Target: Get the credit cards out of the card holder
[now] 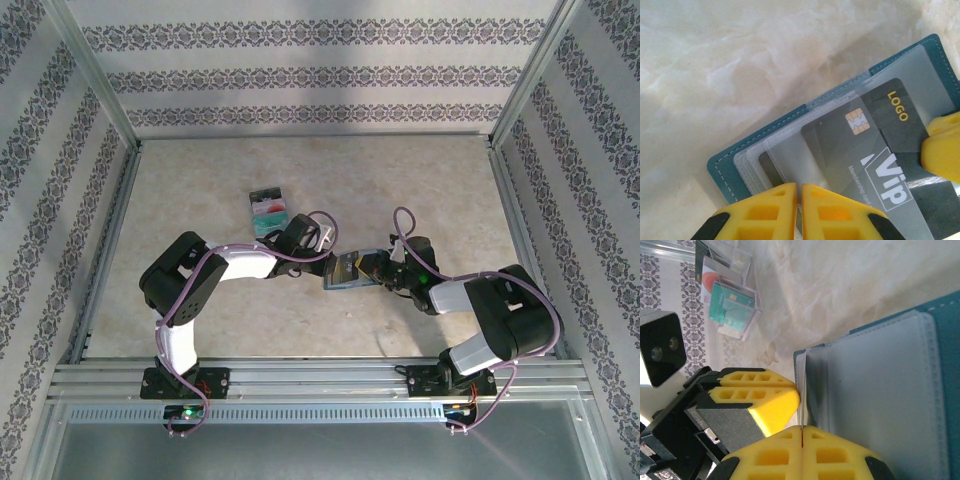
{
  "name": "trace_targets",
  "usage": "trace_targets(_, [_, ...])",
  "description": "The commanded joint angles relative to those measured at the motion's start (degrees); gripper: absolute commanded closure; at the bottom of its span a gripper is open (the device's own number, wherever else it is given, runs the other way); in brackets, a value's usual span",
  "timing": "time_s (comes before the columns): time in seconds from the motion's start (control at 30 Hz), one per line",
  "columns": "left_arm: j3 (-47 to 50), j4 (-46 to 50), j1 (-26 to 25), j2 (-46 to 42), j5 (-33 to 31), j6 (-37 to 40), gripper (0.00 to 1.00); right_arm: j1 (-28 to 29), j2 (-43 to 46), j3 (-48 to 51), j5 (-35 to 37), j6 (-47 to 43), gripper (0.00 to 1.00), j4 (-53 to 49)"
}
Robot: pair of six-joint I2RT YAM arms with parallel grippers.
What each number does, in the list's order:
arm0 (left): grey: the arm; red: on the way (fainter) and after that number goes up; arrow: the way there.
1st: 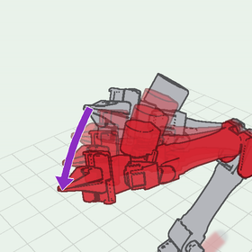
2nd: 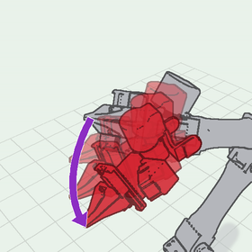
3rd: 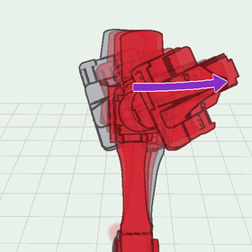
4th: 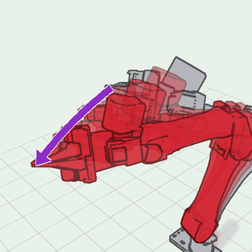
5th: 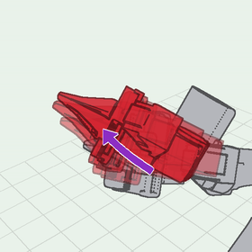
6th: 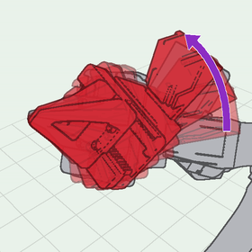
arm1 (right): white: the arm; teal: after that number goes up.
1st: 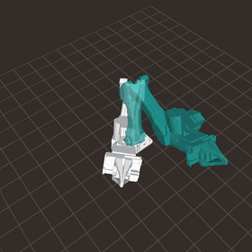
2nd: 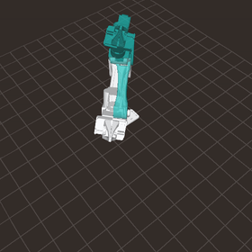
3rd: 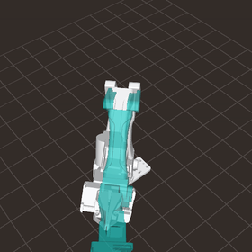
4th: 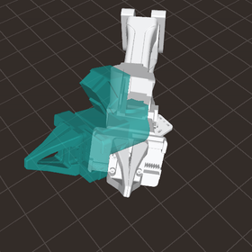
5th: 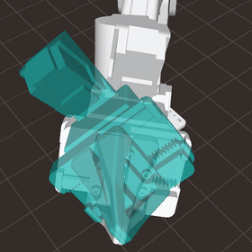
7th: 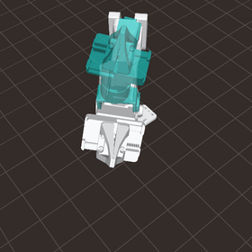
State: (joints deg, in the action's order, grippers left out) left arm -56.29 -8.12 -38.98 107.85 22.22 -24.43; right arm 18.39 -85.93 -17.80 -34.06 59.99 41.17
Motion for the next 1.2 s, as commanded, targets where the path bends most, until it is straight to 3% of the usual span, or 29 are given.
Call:
trace_targets(0.0, [1.16,4.6,0.31,1.23,-0.97,0.14,0.88,-1.32,3.17,0.45,-1.38,-1.76,1.0,-1.53])
trace_targets(0.2, [0.84,5.43,0.43,-0.74,-0.61,1.47,0.86,-3.3,13.11,-1.13,1.94,-9.01,1.0,-19.2])
trace_targets(0.33, [0.28,5.74,0.42,-2.37,0.92,1.26,0.78,-3.78,21.33,-4.12,5.7,-14.7,1.0,-33.08])
trace_targets(0.5, [-1.76,7.35,0.4,-7.05,3.67,2.77,0.64,-4.11,28.22,-6.1,5.55,-19.56,1.0,-41.01])
trace_targets(0.6, [-4.28,11.52,0.62,-10.23,5.21,9.24,0.53,-4.0,30.01,-8.36,2.84,-23.28,1.0,-44.2])
trace_targets(0.67, [-6.97,17.16,0.75,-11.7,7.11,17.81,0.45,-3.74,31.08,-10.33,1.17,-26.37,1.0,-46.96])
trace_targets(0.87, [-15.47,34.73,1.1,-12.45,9.6,39.48,0.37,-1.85,33.07,-15.24,-5.22,-33.37,1.0,-50.22])
trace_targets(1.17, [-22.9,45.27,1.72,-12.58,21.88,49.17,0.36,4.48,28.89,-20.12,-10.07,-39.71,1.0,-50.73])
